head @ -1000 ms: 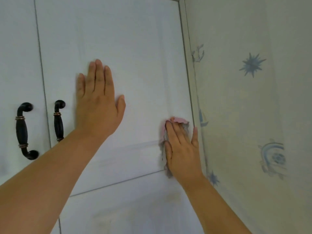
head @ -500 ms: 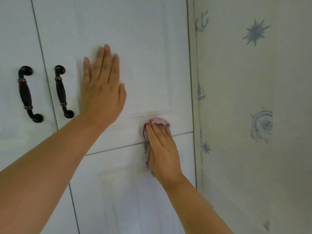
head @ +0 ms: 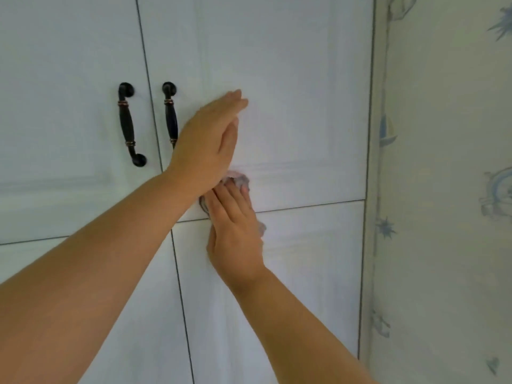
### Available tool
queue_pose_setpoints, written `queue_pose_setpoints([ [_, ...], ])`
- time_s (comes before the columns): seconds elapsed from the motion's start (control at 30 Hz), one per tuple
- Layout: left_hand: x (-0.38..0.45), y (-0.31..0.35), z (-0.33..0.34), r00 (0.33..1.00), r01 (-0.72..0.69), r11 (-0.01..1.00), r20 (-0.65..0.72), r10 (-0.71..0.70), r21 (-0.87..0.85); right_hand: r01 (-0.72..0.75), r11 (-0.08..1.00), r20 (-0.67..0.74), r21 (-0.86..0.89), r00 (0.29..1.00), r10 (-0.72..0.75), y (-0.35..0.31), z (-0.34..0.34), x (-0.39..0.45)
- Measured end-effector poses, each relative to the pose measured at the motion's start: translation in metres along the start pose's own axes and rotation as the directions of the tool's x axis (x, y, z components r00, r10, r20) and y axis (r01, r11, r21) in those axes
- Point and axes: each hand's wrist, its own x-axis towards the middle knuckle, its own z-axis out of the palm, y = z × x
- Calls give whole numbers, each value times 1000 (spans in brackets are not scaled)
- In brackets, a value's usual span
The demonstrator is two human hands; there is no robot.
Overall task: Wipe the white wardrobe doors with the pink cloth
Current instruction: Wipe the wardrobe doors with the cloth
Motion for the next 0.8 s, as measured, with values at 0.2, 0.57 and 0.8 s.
queue_pose_setpoints([
  [0.2, -54, -7, -50, 933, -174, 977, -297, 203, 120, 121, 993, 48, -12, 992, -120, 5, -15, 12],
  [0.57, -90, -34, -44, 958, 127, 932, -284, -26, 340, -54, 994, -12, -99, 998, 53, 10, -21, 9],
  [0.8, -106, -28, -29, 977, 83, 916, -213, 3, 392, 203, 976, 176, 82, 961, -215, 4, -2, -13],
])
